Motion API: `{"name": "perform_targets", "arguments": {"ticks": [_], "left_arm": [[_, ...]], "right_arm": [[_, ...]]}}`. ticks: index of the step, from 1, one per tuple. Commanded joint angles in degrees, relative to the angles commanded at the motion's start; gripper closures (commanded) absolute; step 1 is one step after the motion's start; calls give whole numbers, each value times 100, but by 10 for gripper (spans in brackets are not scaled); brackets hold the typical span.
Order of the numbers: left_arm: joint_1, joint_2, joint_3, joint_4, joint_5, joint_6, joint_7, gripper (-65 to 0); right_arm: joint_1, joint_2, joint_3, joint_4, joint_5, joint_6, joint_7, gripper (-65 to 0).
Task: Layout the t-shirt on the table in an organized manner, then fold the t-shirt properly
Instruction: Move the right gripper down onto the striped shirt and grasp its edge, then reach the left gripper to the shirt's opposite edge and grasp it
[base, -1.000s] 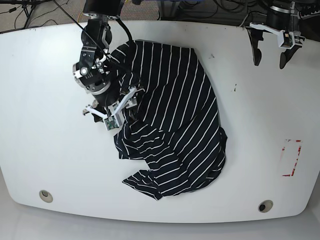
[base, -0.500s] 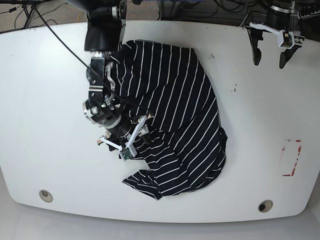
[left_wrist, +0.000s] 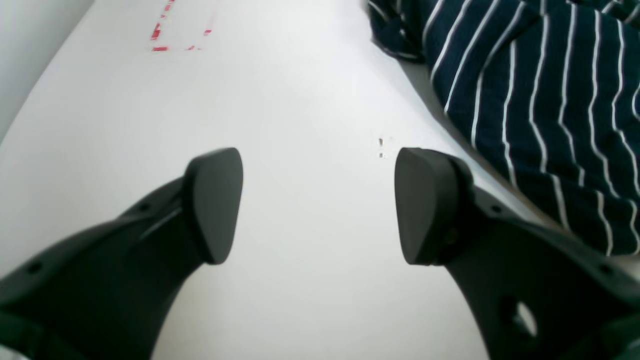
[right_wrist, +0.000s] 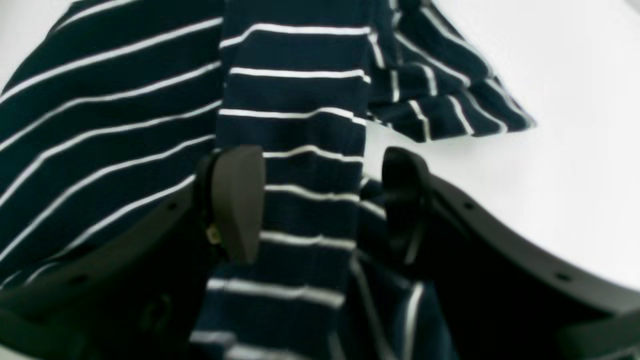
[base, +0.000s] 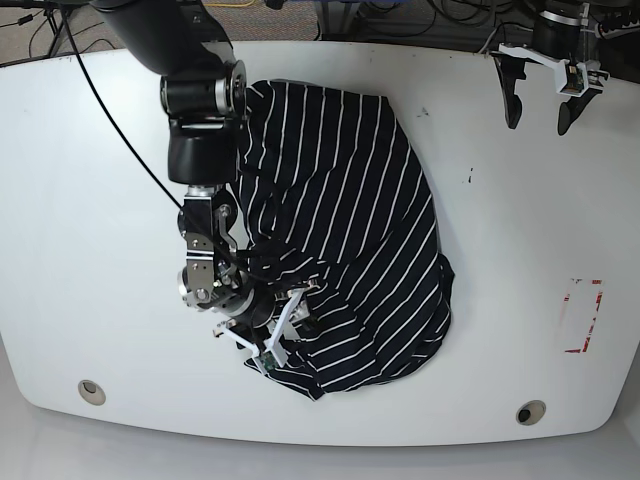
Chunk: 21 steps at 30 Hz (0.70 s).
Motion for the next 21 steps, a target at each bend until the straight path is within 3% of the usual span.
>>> {"name": "perform_targets", "arguments": {"ticks": [11,21], "left_arm": [[9,0,-9,0,0,0,0,-433],[9,0,-9,0,0,0,0,-433]], "right_arm": [[651,132,-35,-1679,-9,-9,695,-360],[659,114,-35,-1908,18,18,730,-358]]}}
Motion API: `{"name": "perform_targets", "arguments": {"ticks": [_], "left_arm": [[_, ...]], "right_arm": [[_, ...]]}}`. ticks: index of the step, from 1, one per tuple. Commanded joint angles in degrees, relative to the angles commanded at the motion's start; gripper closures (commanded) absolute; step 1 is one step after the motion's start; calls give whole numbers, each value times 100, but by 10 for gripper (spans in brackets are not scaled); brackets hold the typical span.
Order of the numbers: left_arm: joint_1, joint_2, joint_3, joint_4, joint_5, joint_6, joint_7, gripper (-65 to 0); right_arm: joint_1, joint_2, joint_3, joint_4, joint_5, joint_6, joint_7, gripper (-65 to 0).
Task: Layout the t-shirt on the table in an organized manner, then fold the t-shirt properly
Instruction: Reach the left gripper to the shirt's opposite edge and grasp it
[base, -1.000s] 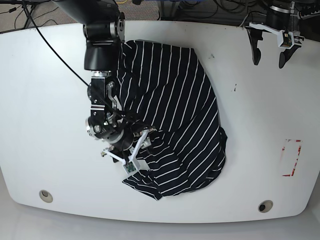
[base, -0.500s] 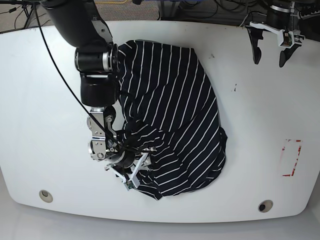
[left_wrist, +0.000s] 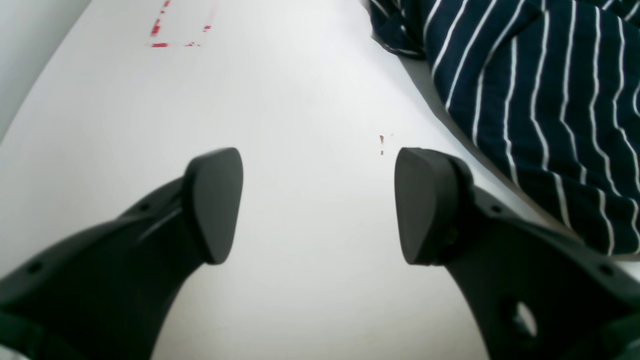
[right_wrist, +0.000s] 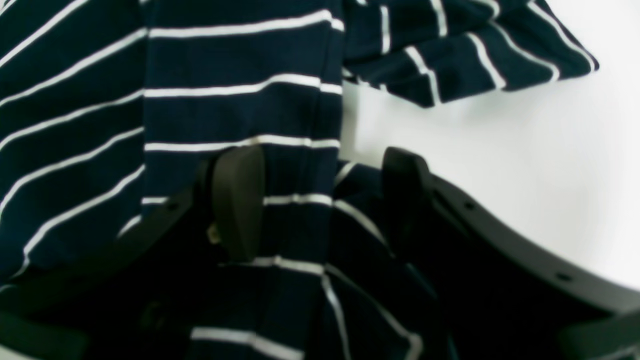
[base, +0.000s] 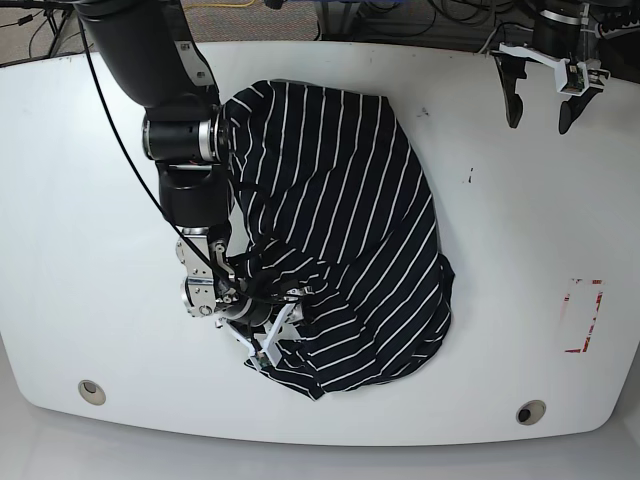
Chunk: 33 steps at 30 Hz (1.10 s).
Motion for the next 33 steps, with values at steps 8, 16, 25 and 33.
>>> {"name": "perform_targets", "arguments": {"ticks": [8,16,25,33], "left_arm": [[-9,0,0,0,0,0,0,-433],[-9,0,9,0,0,0,0,-433],[-53,0,9,0,0,0,316,-433],[-62,0,53,0,-26,0,369,-440]], "right_arm": [[-149,-176,-9,0,-26,18,0,-355],[-246,-202,-9,0,-26,18,26,-206],[-246,-202,-9,35,-18,44,0,-13],[-484,-176,-9,853,-26,273,-246,0]]}}
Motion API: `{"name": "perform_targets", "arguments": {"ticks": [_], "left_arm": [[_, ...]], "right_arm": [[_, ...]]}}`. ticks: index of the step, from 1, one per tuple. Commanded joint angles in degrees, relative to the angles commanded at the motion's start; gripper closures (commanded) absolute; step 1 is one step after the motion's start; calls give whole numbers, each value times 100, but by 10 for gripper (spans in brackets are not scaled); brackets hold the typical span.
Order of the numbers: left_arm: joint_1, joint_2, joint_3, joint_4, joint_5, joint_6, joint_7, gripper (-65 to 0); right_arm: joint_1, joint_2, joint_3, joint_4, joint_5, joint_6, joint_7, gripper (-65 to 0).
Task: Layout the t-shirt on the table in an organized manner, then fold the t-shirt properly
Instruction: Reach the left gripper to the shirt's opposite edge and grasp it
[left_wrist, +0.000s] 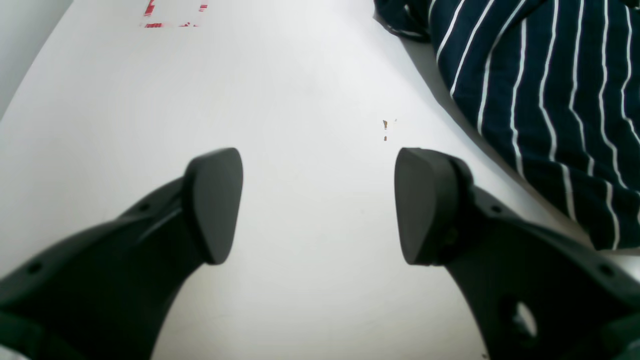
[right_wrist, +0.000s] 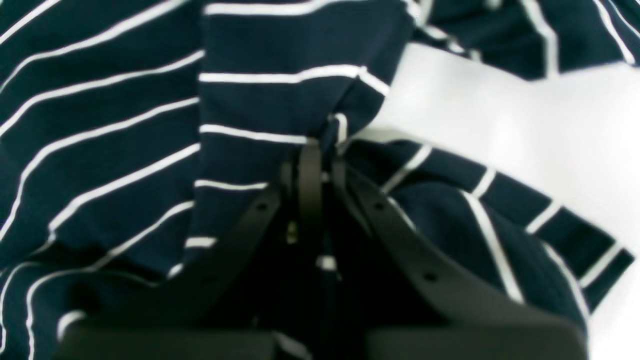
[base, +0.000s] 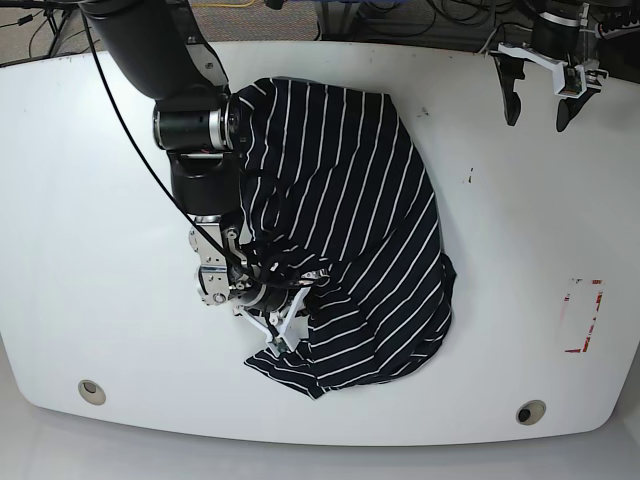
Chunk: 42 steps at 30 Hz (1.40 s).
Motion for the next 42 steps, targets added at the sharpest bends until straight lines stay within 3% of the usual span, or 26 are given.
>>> {"name": "perform_targets", "arguments": {"ticks": [8,20,29,35,42], "left_arm": [[-290,-18,571,35,-18,0,721,-440],[-853,-9,1829,-18,-9,0,941,-442],[-1679,35,2541,-35,-9,0,2286,-442],[-2136,396,2620,-149,18,0,3033,-442],[-2505,484,2629,-457,26,0,3543,-440]], "right_arm": [[-475,18,0,1899,0,0,-501,0],[-747,26,-9,3895,0,0,-1178,0],[-765,114,-9,4756,0,0,-1591,0],[-774,220,-141,5011,0,0,-1626,0],[-870,378,-299,5257,0,0,-1626,0]]}}
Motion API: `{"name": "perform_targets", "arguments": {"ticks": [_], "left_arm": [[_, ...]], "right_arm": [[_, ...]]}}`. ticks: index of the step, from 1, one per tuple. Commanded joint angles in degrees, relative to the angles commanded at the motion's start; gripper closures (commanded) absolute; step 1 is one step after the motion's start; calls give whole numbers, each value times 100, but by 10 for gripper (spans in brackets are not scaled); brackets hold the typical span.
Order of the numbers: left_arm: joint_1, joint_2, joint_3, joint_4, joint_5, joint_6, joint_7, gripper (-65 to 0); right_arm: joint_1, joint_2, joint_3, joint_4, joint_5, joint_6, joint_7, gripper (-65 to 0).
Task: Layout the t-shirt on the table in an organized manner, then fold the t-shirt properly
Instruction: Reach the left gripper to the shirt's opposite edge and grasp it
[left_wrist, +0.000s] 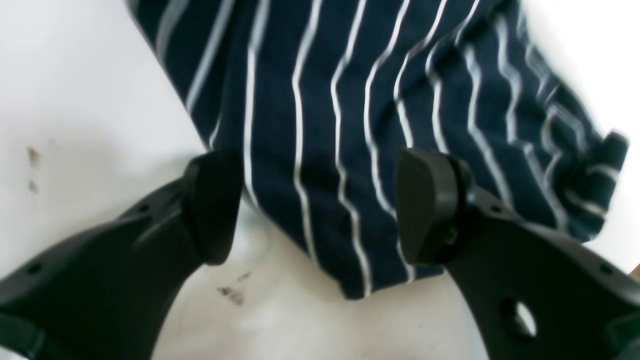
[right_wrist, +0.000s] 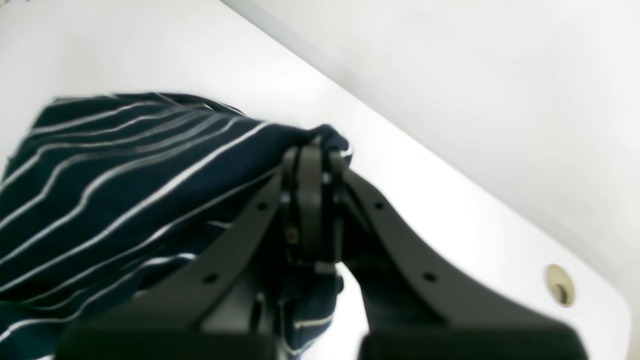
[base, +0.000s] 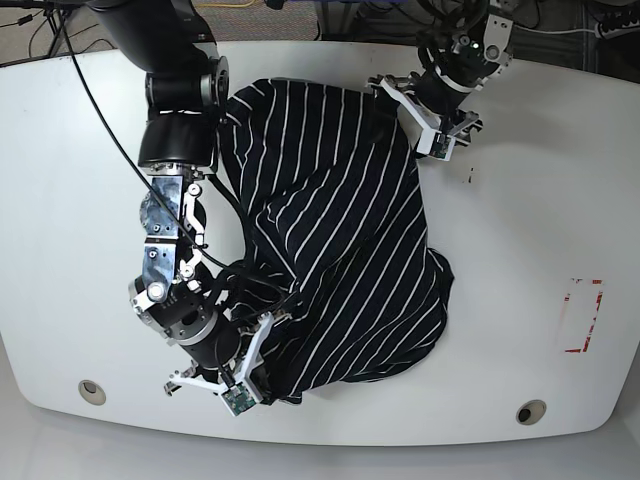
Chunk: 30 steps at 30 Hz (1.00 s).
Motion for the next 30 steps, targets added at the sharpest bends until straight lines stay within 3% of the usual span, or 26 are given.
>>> {"name": "perform_targets", "arguments": {"ticks": [7,13,17,24,30], "left_arm": [[-167,0,44,-422,0,0,26,-435],[-255,-185,422,-668,-9,0,18,-424],[-387,-202,659,-826,-9,0,9,-335],[-598,-202,879,-1248,0,0,26,-24],[-615,-255,818,-1240,-18,9,26,0]], "right_arm": [[-79,123,-18,281,0,0,-9,0],[-211,132,-18,554,0,0,-9,0],[-229,132,-9,703,0,0,-9,0],[-255,132,9,791,0,0,-9,0],[-290,281,9,844,-9,-35,-9,0]]}}
